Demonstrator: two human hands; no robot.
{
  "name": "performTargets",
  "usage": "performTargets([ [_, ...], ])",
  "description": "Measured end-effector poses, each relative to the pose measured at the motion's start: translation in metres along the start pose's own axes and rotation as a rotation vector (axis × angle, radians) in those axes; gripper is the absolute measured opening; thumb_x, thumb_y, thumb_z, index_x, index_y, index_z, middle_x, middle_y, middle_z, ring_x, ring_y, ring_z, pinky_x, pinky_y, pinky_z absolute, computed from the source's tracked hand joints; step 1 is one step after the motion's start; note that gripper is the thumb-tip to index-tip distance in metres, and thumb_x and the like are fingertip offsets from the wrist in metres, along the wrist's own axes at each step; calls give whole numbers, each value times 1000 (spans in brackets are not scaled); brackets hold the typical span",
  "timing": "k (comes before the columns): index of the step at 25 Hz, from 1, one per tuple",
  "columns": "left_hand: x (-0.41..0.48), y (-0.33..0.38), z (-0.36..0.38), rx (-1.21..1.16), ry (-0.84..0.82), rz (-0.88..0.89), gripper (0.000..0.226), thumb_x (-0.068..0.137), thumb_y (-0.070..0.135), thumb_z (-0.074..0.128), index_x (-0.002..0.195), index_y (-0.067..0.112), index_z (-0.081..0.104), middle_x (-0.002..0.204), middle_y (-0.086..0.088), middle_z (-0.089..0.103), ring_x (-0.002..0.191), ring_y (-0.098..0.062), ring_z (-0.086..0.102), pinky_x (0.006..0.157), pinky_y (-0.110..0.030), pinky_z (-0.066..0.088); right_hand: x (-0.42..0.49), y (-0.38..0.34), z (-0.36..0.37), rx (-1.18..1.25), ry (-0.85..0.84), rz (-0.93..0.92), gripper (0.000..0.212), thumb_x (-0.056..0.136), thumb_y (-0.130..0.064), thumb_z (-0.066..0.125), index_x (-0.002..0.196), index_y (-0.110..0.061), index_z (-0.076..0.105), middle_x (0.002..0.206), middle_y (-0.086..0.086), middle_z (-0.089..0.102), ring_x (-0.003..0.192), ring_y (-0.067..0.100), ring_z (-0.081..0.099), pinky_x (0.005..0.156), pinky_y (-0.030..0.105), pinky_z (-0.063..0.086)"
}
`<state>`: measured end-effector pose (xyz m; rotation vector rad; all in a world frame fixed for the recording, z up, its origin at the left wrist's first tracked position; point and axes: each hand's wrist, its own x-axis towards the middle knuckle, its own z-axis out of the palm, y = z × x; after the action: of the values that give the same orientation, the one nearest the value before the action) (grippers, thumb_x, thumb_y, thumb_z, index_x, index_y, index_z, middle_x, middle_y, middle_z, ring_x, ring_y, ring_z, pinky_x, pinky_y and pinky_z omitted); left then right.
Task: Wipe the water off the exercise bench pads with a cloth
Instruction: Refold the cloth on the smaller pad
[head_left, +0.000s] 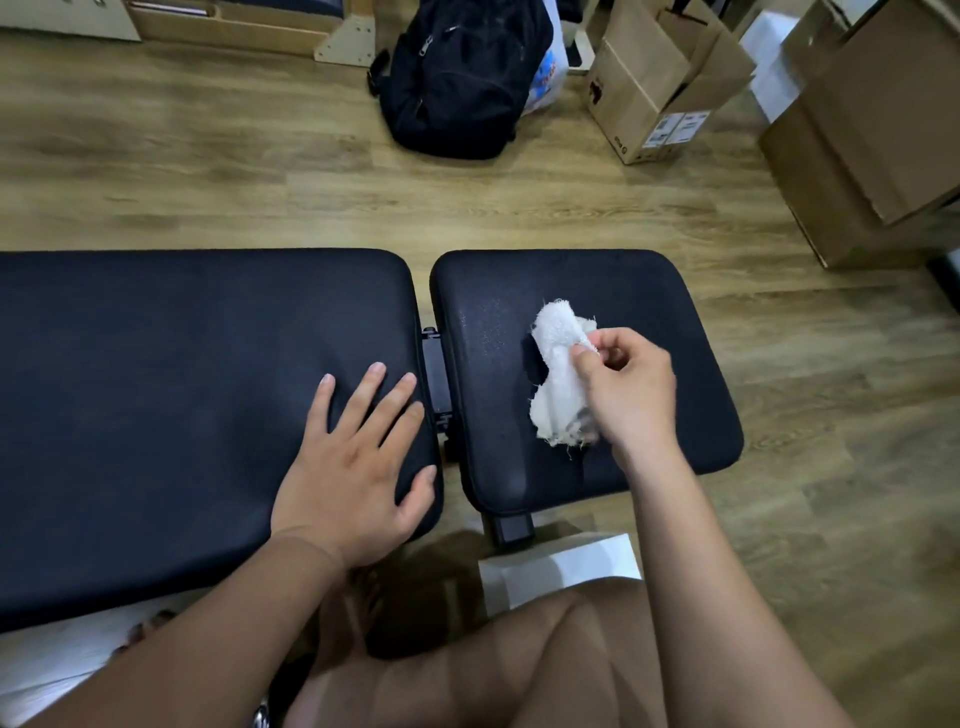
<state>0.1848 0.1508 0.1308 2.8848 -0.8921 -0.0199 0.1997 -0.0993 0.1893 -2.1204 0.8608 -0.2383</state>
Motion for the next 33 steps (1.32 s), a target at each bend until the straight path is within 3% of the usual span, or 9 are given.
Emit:
performTargets([
  [4,0,0,0,-2,-2,-4,64,88,50,41,135,11,57,154,-7,41,147,-31,28,116,-62,21,0,-19,-21,210,-63,12,8,88,-20,59,81,-20,60,70,-7,63,64,12,55,64,35,48],
  [9,-1,-1,1,-4,-8,-3,64,88,51,42,136,12,57,155,-6,40,148,-30,26,116,-62,19,-7,-58,-37,852,-521,159,20,98,-10,43,83,-14,55,71,-3,63,64,11,59,59,26,50],
  [11,-1,-1,1,-3,-9,-6,63,88,51,42,136,12,57,156,-5,39,149,-29,25,117,-61,19,4,-57,-41,736,-485,151,17,97,-11,47,85,-16,57,78,0,66,67,12,62,58,27,51],
  [15,-1,-2,0,-6,-1,-7,62,88,51,43,135,13,57,155,-5,40,148,-30,26,117,-61,18,42,-9,-61,135,-114,89,12,90,-15,63,80,-19,58,83,3,62,70,14,57,61,28,45],
  [18,-1,-1,1,-10,0,-5,62,88,51,44,134,12,58,155,-6,41,148,-30,26,117,-62,19,59,26,-77,-63,20,164,9,87,-16,67,81,-17,60,83,7,63,69,20,56,63,30,46],
  [21,0,-1,1,-6,-1,-5,63,88,51,43,134,11,58,154,-6,41,148,-30,27,116,-62,20,65,26,-81,-261,165,-20,7,86,-18,65,87,-12,63,79,5,62,71,21,56,67,29,43],
  [25,-1,-1,0,0,-8,-4,64,88,51,40,136,11,57,155,-7,40,148,-30,27,116,-62,20,45,7,-48,-219,-187,-199,10,82,-33,70,84,-23,69,75,-4,67,66,17,63,64,25,48],
  [30,0,-1,0,-1,-13,-3,64,89,51,40,137,11,56,155,-7,40,148,-31,26,116,-62,20,47,25,-60,-263,159,-413,10,85,-16,65,92,-17,73,92,0,68,81,15,62,81,19,48],
  [33,0,-2,0,-3,-15,-2,64,89,51,41,137,11,56,155,-7,39,148,-31,26,116,-62,20,37,48,-43,-413,59,-559,19,86,-17,66,104,-15,73,114,3,66,105,21,57,94,18,40],
])
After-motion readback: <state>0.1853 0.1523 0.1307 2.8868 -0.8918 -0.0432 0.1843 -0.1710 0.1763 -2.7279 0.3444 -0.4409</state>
